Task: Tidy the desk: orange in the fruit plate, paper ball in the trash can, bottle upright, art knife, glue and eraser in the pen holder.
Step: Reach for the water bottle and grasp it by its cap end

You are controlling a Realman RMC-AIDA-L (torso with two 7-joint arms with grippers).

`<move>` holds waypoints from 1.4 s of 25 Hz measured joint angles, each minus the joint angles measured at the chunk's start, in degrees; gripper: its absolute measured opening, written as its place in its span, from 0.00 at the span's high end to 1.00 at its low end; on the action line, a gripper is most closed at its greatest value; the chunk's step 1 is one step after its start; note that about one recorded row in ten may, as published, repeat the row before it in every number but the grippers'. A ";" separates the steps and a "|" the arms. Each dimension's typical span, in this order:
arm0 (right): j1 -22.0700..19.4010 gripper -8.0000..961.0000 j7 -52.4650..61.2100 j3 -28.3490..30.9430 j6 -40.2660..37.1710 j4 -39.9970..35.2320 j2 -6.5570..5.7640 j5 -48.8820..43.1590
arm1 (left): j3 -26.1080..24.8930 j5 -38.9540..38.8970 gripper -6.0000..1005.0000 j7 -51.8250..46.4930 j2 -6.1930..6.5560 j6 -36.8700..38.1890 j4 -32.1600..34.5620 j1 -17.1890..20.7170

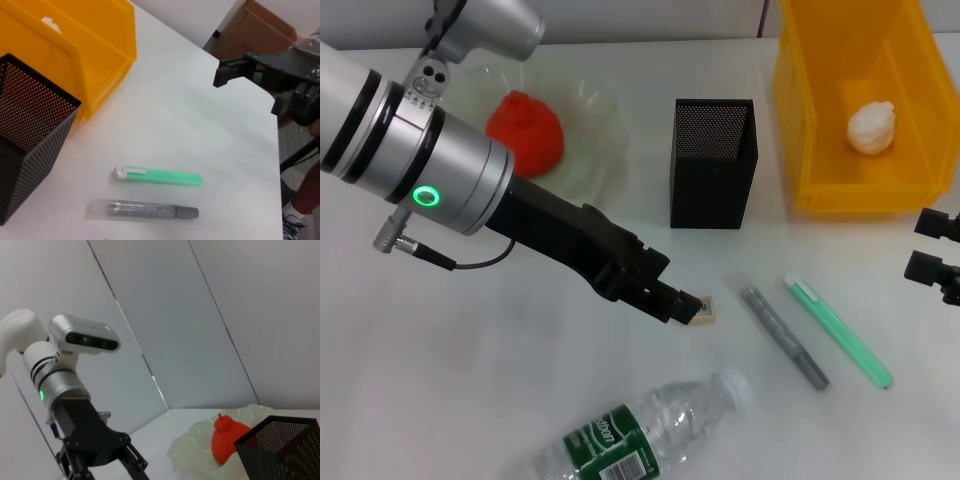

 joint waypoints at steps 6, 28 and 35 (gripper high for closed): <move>0.51 0.16 -1.68 -0.42 -0.94 -0.33 -0.71 -2.38 | -0.33 1.92 0.25 -0.55 0.07 -0.72 -0.27 -0.03; -0.69 0.16 -2.50 4.69 3.93 0.11 -0.84 -3.14 | 18.80 6.90 0.26 -10.70 -0.42 -9.32 3.13 -3.67; -1.57 0.16 -2.50 6.01 6.72 0.99 -0.74 -3.13 | 24.62 8.71 0.26 -13.87 -0.46 -13.44 5.74 -4.27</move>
